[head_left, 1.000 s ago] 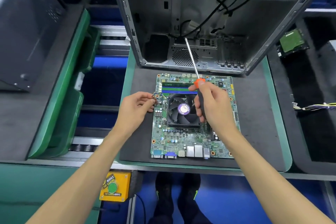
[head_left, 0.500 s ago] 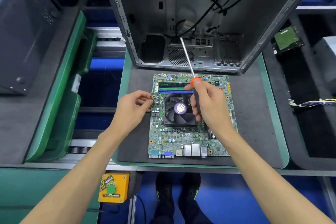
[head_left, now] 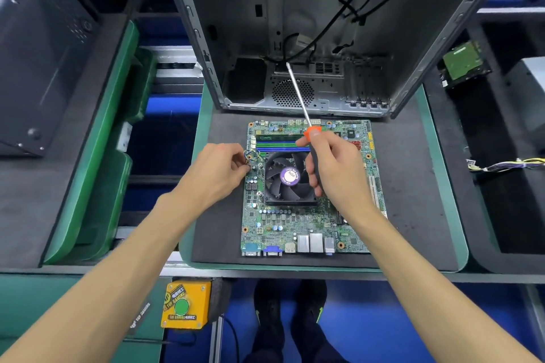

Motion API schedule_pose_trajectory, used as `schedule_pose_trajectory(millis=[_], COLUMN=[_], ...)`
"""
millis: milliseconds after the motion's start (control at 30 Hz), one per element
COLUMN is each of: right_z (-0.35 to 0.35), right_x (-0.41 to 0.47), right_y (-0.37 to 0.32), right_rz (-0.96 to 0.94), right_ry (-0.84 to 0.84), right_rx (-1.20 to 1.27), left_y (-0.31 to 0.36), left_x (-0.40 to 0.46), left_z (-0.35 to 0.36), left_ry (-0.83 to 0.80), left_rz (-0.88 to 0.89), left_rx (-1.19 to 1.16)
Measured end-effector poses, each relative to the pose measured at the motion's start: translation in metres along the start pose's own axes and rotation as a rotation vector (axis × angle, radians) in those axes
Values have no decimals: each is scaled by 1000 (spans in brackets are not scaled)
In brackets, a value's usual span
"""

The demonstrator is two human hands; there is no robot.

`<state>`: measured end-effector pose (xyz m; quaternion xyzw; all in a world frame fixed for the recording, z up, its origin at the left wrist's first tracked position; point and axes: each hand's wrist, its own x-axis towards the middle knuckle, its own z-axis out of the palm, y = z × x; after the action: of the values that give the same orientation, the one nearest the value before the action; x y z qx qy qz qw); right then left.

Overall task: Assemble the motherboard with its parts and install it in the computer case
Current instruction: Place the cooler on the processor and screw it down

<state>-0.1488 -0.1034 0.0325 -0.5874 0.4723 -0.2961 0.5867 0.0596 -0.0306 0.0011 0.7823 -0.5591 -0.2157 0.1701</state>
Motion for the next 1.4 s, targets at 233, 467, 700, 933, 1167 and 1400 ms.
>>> schedule_pose_trajectory(millis=[233, 467, 700, 933, 1167, 1400], right_z=[1, 3, 4, -4, -27, -64], right_x=[1, 3, 4, 1, -29, -62], right_y=[-2, -4, -7, -11, -2, -12], right_rz=[-2, -14, -22, 86, 136, 117], right_ry=[-6, -10, -21, -95, -97, 21], right_rx=[-61, -100, -228, -153, -78, -172], left_y=[10, 8, 3, -11, -18, 17], left_x=[13, 18, 15, 13, -3, -7], left_z=[-16, -21, -19, -22, -12, -25], left_ry=[-154, -198, -157, -220, -133, 297], left_rz=[58, 89, 87, -3, -65, 15], left_rx=[141, 110, 59, -156, -331, -423])
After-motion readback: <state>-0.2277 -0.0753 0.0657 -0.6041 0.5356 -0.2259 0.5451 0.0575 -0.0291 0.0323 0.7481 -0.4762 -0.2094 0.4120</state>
